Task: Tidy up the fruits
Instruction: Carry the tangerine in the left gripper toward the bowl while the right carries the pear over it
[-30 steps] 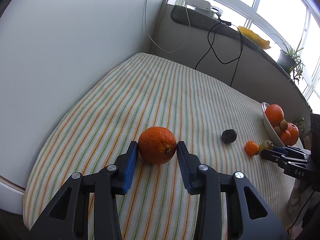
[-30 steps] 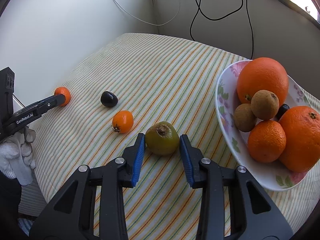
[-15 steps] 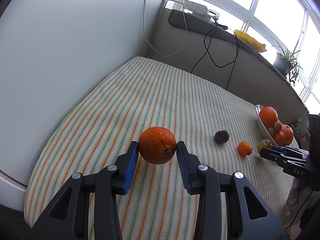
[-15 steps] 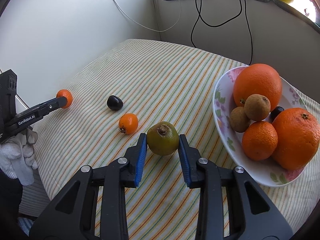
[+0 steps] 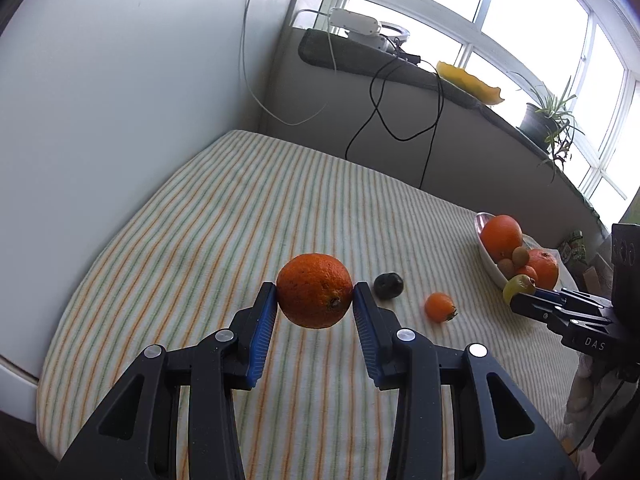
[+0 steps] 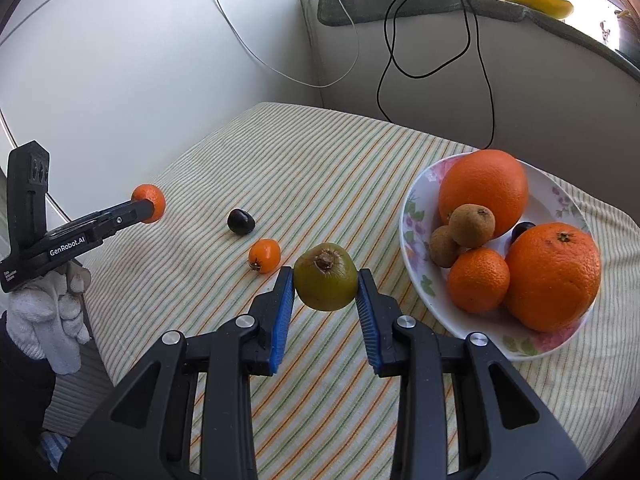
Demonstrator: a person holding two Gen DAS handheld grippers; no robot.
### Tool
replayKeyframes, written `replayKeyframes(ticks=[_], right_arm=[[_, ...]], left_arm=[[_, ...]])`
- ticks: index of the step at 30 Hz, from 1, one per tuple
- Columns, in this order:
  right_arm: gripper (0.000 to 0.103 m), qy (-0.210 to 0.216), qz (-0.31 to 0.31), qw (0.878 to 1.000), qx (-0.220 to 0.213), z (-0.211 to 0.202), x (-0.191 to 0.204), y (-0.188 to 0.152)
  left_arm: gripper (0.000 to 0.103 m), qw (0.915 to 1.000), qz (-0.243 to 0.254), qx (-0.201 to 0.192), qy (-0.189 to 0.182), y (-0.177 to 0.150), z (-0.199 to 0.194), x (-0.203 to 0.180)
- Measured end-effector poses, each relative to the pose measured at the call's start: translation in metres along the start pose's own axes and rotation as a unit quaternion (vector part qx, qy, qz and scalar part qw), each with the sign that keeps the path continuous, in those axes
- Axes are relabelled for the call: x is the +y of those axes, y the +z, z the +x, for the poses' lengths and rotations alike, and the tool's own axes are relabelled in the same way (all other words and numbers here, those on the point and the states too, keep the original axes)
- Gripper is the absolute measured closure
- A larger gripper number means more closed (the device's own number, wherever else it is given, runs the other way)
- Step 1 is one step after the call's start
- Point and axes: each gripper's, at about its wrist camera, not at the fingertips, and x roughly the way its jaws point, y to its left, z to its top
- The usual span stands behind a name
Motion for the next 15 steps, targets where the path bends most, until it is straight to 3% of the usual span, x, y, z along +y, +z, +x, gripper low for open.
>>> replayKeyframes(ticks=[15], right_arm=[[0.071, -0.015, 0.024, 0.999, -0.038, -0.041, -0.040, 0.004]], left_arm=[[0.066, 0.9977, 0.037, -0.004, -0.056, 0.016, 0.012, -0.063]])
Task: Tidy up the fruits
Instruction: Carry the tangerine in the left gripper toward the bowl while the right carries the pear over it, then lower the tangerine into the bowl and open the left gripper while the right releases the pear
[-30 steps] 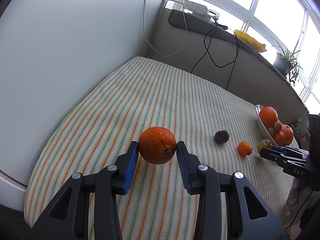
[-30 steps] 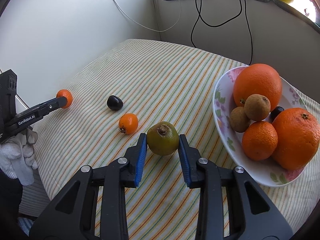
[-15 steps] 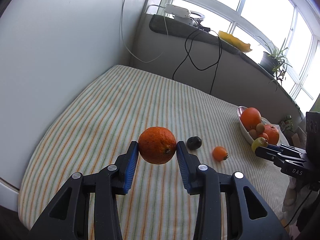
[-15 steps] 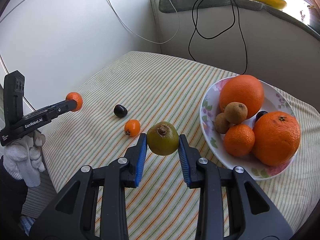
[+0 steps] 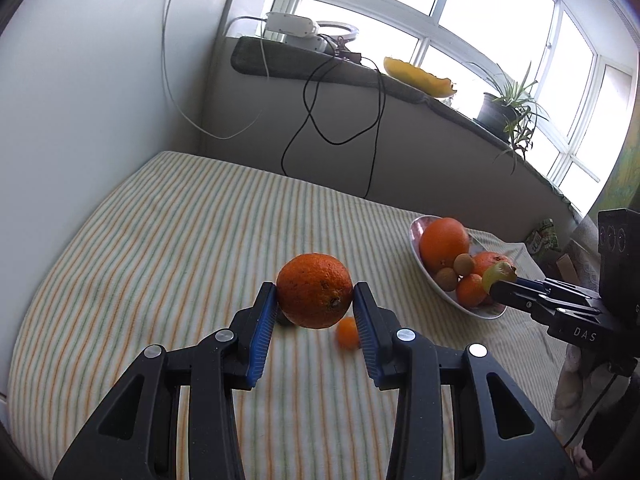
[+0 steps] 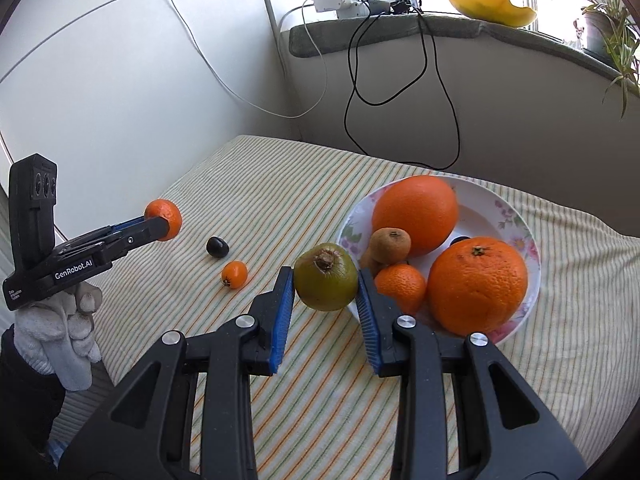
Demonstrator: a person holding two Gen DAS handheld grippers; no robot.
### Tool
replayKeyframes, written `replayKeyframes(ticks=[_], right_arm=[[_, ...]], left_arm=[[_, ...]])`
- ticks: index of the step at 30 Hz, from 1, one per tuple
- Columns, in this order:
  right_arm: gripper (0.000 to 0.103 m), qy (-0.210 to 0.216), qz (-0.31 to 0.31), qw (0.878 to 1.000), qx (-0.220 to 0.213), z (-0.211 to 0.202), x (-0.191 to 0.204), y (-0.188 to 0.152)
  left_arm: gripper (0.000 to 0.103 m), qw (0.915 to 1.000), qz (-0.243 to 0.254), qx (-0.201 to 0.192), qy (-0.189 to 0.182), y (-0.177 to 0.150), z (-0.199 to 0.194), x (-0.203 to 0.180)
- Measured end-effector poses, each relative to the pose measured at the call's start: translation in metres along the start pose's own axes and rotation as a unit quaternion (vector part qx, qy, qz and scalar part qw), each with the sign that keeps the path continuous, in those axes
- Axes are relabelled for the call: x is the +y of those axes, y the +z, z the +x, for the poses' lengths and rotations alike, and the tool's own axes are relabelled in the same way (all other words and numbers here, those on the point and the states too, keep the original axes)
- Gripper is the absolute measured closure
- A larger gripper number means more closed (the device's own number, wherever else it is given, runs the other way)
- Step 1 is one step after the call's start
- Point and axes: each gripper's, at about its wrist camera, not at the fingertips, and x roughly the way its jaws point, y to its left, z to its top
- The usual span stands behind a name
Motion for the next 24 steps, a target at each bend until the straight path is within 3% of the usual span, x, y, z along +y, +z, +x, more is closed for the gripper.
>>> replayKeyframes(ticks=[24], right_arm=[[0.071, -0.046, 0.050, 0.997, -0.029, -0.021, -0.094, 0.020]], left_arm=[[0.066, 0.9935, 0.074, 0.014, -0.086, 0.035, 0.058, -0.116]])
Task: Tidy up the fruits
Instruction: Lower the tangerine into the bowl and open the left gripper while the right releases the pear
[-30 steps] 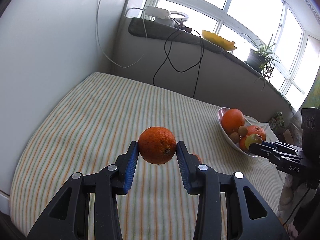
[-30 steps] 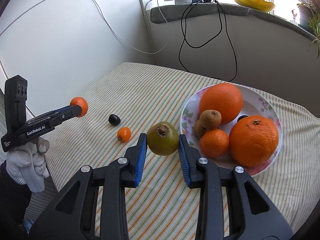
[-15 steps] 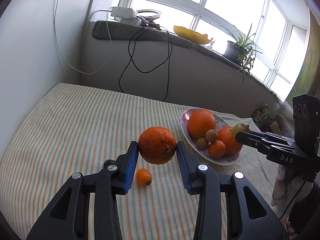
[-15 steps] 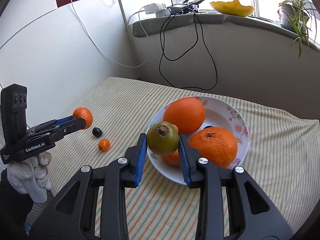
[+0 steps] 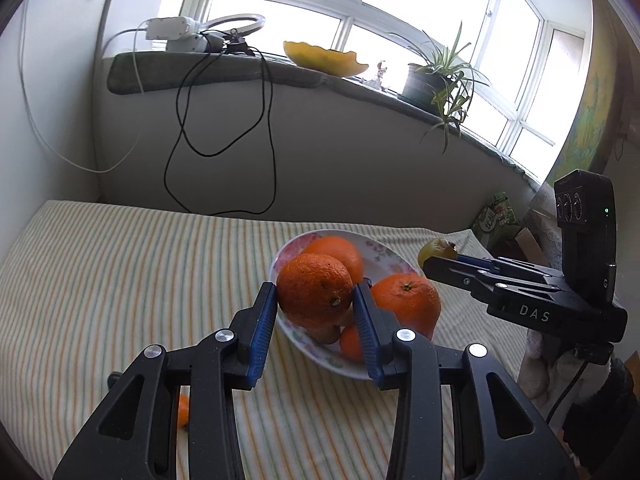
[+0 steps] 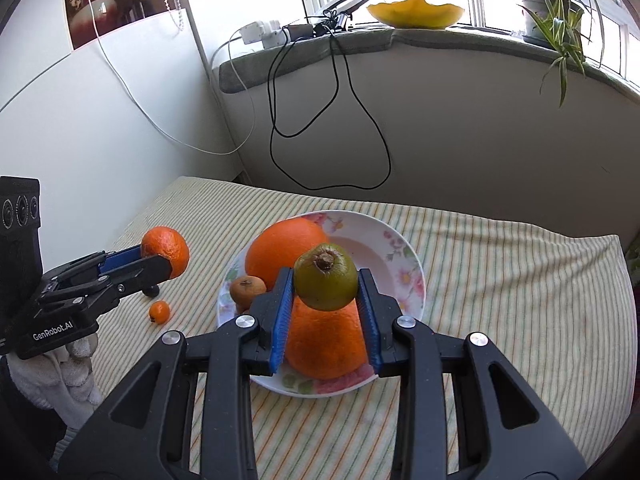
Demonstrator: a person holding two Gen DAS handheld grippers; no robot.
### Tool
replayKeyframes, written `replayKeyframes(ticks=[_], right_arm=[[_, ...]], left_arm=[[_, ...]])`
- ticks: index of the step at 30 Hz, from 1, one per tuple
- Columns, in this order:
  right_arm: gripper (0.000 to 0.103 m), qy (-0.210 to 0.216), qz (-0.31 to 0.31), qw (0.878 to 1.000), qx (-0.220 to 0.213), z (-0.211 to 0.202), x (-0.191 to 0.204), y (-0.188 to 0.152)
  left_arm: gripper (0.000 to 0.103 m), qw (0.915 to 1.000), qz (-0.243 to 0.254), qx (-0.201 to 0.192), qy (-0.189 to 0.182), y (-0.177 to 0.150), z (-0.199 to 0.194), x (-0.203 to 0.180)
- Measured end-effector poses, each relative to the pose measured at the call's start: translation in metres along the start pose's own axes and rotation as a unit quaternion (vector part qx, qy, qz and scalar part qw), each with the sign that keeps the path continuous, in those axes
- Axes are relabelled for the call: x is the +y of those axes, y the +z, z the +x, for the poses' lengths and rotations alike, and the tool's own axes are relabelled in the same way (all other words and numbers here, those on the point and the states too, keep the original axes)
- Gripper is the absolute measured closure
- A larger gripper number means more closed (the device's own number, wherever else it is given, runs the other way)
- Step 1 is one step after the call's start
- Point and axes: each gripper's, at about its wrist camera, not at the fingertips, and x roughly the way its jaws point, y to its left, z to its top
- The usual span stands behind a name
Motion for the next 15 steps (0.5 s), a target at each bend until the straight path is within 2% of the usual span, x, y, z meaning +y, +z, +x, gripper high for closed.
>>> replayKeyframes(ticks=[15], right_arm=[[0.071, -0.012, 0.015, 1.000, 0.018, 0.024, -0.037, 0.009]], left_arm=[[0.066, 0.9988, 0.028, 0.026, -0.031, 0.024, 0.049, -0.037]])
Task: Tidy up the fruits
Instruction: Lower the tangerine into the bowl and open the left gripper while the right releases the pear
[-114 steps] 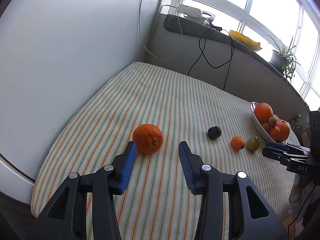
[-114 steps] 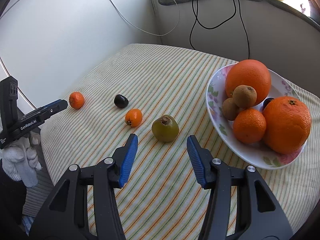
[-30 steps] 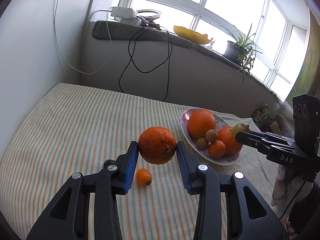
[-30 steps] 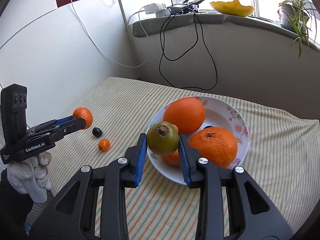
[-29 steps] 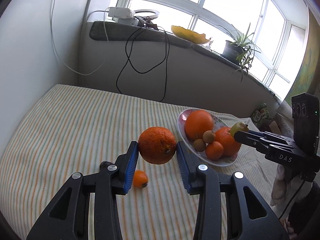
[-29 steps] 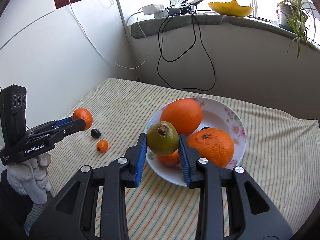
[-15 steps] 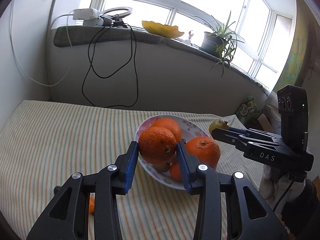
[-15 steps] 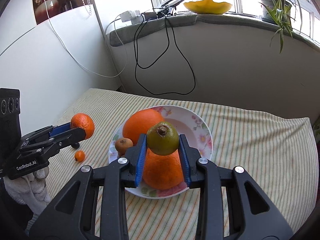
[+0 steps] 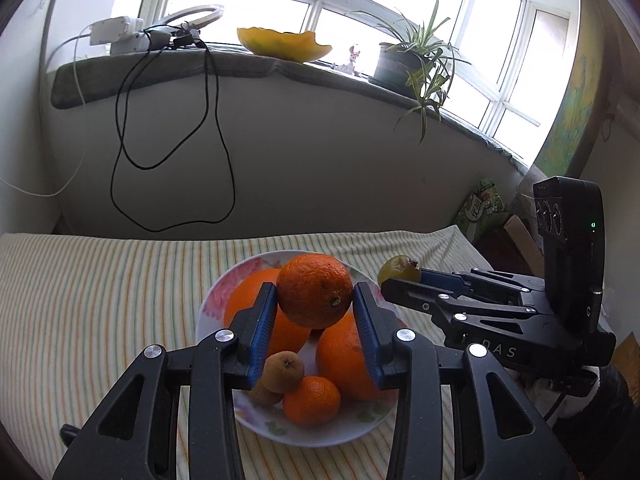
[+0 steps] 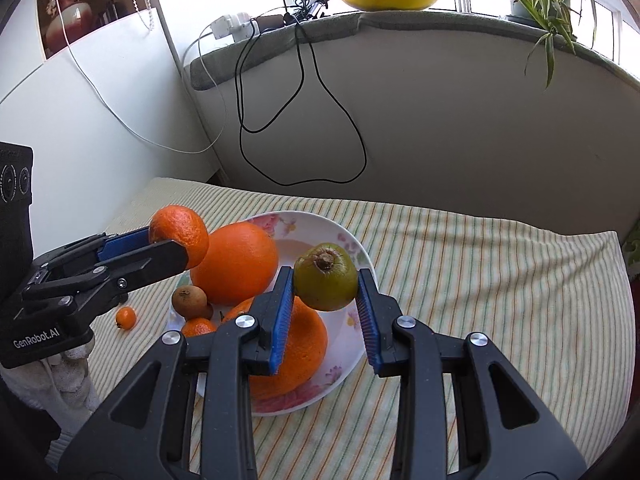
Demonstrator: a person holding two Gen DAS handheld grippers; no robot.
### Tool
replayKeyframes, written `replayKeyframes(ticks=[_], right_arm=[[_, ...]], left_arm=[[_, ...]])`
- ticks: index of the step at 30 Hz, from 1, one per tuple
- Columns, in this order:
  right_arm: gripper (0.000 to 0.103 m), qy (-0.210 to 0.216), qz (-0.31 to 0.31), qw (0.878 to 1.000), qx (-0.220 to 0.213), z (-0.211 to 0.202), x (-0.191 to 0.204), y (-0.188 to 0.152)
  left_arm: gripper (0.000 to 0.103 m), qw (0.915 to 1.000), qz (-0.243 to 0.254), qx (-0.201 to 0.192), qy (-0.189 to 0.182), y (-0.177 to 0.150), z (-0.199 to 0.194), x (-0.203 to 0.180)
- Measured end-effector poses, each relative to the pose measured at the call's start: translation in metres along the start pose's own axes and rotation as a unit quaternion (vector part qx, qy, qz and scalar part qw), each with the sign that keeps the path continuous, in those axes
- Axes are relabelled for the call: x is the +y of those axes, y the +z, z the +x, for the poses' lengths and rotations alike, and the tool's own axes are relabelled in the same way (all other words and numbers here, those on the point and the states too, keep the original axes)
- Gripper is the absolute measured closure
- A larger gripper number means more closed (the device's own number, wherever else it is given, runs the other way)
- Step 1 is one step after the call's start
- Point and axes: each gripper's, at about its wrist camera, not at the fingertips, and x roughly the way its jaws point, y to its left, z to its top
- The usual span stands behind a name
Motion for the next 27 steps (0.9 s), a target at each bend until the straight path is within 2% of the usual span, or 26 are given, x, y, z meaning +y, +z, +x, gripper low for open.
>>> replayKeyframes(ticks=[9, 24, 25, 27], right_arm=[[0.071, 0.001, 0.001, 1.000, 0.014, 0.014, -0.006, 0.001], [0.070, -0.004, -0.011, 1.000, 0.018, 0.020, -0.004, -0.001], [0.070, -0.006, -0.013, 1.000, 0.019, 0.020, -0.004, -0.001], [0.069, -0.008, -0.015, 1.000, 0.020, 0.022, -0.003, -0.001]], left_arm=[[0.065, 0.9998, 0.011, 0.016, -0.006, 0.006, 0.021, -0.009], [0.065, 0.9997, 0.010, 0.023, -0.001, 0.009, 0.029, -0.009], [0.064, 0.9997, 0.011, 0.022, -0.001, 0.009, 0.028, -0.009], [0.056, 0.9998, 0.011, 0.017, 0.001, 0.009, 0.026, -0.009]])
